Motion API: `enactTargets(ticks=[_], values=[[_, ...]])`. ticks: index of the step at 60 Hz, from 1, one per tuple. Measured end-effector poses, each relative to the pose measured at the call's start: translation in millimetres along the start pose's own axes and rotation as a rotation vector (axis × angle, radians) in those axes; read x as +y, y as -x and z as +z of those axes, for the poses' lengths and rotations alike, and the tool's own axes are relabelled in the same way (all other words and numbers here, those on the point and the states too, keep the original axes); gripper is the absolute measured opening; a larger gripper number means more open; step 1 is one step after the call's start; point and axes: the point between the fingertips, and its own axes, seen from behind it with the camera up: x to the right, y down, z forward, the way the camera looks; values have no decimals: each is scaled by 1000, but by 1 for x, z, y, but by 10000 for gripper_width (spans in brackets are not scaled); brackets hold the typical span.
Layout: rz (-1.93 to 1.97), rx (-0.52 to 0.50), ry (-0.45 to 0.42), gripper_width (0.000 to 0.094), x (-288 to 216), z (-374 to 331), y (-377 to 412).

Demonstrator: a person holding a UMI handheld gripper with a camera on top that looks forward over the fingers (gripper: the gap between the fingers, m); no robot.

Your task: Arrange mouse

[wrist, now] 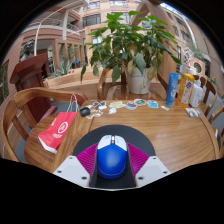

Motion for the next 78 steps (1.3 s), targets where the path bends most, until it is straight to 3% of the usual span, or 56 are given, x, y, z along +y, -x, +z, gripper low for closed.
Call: enactTargets(ticks=[11, 14, 19, 22, 50, 78], values=[[3, -12, 54, 543, 18, 0, 3], [-8, -3, 44, 625, 16, -6, -1], [-21, -10, 28, 867, 11, -26, 1], [-26, -5, 17, 831, 5, -42, 4], [-52, 27, -58, 854, 9, -215, 13], [-70, 21, -87, 851, 21, -288, 21]])
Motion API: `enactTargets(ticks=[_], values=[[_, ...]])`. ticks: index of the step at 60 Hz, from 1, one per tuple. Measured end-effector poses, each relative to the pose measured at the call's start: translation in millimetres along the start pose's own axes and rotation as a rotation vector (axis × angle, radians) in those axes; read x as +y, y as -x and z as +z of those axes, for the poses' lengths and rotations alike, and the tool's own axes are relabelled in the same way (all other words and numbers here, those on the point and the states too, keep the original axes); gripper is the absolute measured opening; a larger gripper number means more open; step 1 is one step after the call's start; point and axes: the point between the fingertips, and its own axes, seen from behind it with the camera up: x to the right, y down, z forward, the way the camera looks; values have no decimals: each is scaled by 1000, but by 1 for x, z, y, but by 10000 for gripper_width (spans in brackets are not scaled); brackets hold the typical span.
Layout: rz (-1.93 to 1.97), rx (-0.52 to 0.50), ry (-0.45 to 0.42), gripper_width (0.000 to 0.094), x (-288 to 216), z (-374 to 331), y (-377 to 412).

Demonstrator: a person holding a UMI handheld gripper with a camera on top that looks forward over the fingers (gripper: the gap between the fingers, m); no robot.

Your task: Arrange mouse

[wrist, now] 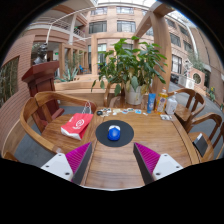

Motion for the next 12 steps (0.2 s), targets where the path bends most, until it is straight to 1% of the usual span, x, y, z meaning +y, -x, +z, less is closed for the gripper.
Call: enactTargets(ticks=[12], values=[[-24, 4, -15, 861, -1, -2, 7]])
